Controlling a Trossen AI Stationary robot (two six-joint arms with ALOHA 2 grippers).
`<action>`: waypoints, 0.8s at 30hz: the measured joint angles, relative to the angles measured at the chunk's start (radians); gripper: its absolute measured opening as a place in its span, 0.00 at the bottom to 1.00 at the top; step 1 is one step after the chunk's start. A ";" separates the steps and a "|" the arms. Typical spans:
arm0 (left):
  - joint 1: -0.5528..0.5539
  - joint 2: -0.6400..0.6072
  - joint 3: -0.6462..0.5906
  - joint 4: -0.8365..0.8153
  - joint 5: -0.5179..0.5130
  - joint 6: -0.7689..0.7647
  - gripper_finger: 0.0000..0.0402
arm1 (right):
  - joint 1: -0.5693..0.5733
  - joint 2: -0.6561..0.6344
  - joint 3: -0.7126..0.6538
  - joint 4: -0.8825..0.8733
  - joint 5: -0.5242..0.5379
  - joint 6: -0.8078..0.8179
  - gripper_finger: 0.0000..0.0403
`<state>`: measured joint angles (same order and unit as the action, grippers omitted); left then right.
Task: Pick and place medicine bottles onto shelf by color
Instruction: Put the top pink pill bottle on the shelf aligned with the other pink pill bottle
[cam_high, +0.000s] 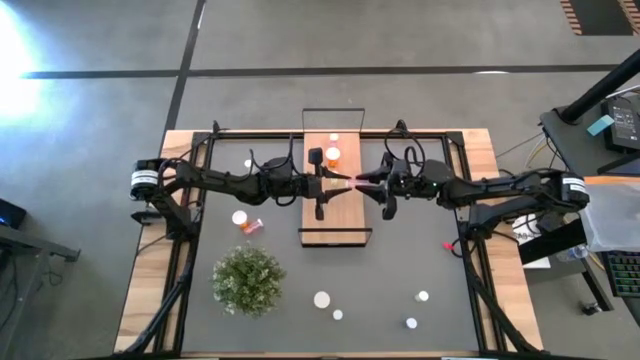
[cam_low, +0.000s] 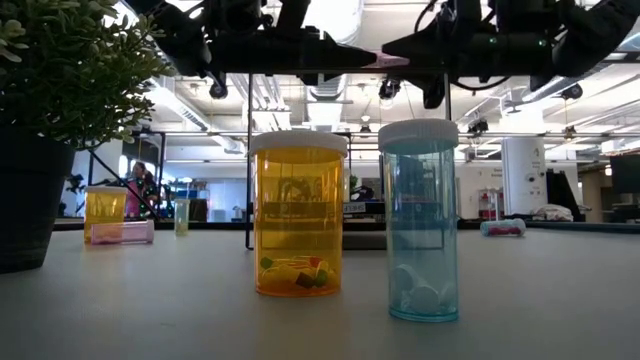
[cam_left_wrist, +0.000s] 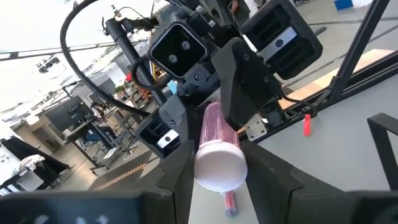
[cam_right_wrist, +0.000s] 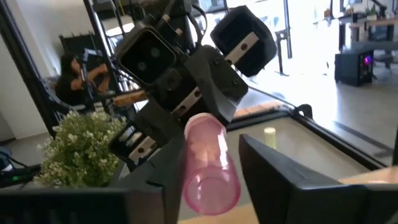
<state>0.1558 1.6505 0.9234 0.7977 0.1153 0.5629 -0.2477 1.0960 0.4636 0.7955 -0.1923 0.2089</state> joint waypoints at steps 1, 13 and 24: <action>0.000 0.000 0.000 0.000 0.001 0.000 0.27 | 0.000 -0.006 0.012 -0.036 0.001 0.000 0.40; 0.007 0.000 0.007 -0.035 -0.072 -0.008 0.27 | -0.001 -0.170 0.258 -0.752 0.016 -0.155 0.62; 0.077 0.000 0.294 -0.661 -0.444 -0.084 0.27 | 0.000 -0.358 0.215 -0.862 0.177 -0.210 0.61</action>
<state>0.2325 1.6508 1.2169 0.1364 -0.3285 0.4789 -0.2478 0.7377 0.6788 -0.0665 -0.0158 -0.0013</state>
